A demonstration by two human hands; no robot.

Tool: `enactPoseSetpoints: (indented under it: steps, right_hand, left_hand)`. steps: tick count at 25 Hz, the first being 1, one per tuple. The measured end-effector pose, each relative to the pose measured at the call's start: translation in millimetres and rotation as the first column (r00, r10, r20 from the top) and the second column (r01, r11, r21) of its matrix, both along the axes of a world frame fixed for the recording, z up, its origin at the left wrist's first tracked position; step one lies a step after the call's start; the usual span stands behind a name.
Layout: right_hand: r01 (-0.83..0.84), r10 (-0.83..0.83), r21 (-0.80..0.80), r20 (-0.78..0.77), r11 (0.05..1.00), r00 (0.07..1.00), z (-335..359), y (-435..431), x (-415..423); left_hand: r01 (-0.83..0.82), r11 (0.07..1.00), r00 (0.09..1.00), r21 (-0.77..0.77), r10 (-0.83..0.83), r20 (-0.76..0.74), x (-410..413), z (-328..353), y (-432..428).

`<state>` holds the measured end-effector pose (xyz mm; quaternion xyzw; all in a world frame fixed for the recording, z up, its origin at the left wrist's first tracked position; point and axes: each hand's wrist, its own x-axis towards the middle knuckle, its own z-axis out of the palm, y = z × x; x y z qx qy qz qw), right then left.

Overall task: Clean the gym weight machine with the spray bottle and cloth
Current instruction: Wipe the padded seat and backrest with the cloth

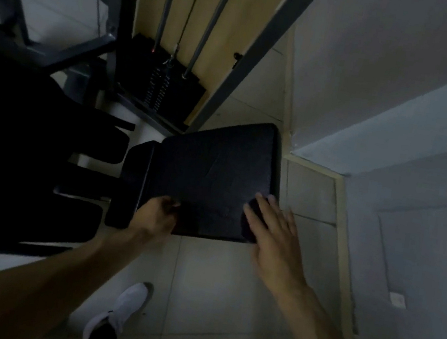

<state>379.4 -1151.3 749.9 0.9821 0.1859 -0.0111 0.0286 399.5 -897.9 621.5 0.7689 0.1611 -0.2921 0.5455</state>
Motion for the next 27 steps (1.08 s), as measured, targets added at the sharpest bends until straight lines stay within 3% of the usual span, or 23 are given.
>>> enactPoseSetpoints:
  steps: [2,6,9,11,12,14,16,19,23,25,27]
  right_hand:
    - [-0.197,0.19,-0.145,-0.058,0.97,0.98,-8.7,-11.5,-5.8]
    - [-0.52,0.505,-0.189,-0.126,0.833,0.854,-3.5,-24.2,37.5]
    - [-0.446,0.45,-0.235,-0.041,0.863,0.892,3.0,-6.4,113.8]
    - [-0.317,0.312,-0.2,-0.059,0.927,0.948,-4.7,10.6,139.2]
    - [-0.296,0.288,-0.186,-0.071,0.937,0.955,-9.8,15.9,137.2]
    - [-0.402,0.387,-0.199,-0.112,0.894,0.915,-22.2,16.2,102.2]
    - [-0.618,0.594,-0.16,-0.175,0.77,0.785,-29.4,2.8,55.0]
    - [-0.742,0.702,-0.116,-0.255,0.661,0.665,-14.8,-10.5,54.1]
    - [-0.416,0.408,-0.193,-0.078,0.889,0.909,-9.1,3.2,143.1]
    - [-0.293,0.296,-0.185,-0.014,0.938,0.955,-19.7,15.6,153.5]
    - [-0.333,0.341,-0.215,0.0,0.918,0.94,-36.7,21.2,115.6]
  left_hand:
    - [-0.019,0.998,1.0,0.054,0.019,0.0,-2.9,-12.9,-4.8]
    - [-0.211,0.976,0.974,0.046,0.214,-0.074,-19.1,-31.5,-19.3]
    - [-0.372,0.927,0.911,0.042,0.373,-0.175,-34.3,-52.5,-27.4]
    - [-0.603,0.794,0.763,-0.083,0.542,-0.353,-41.6,-55.6,-32.9]
    - [-0.717,0.678,0.655,-0.159,0.579,-0.485,-42.1,-51.8,-36.1]
    - [-0.86,0.461,0.476,-0.221,0.565,-0.673,-39.1,-43.5,-36.2]
    - [-0.887,0.395,0.434,-0.24,0.533,-0.727,-29.9,-41.6,-30.5]
    - [-0.876,0.405,0.455,-0.262,0.51,-0.731,-18.8,-35.3,-23.6]
    - [-0.843,0.473,0.495,-0.256,0.497,-0.713,-14.3,-44.7,-26.4]
    - [-0.835,0.488,0.504,-0.252,0.496,-0.707,-13.8,-50.6,-26.2]
    - [-0.828,0.503,0.509,-0.246,0.491,-0.707,-13.7,-53.8,-23.7]
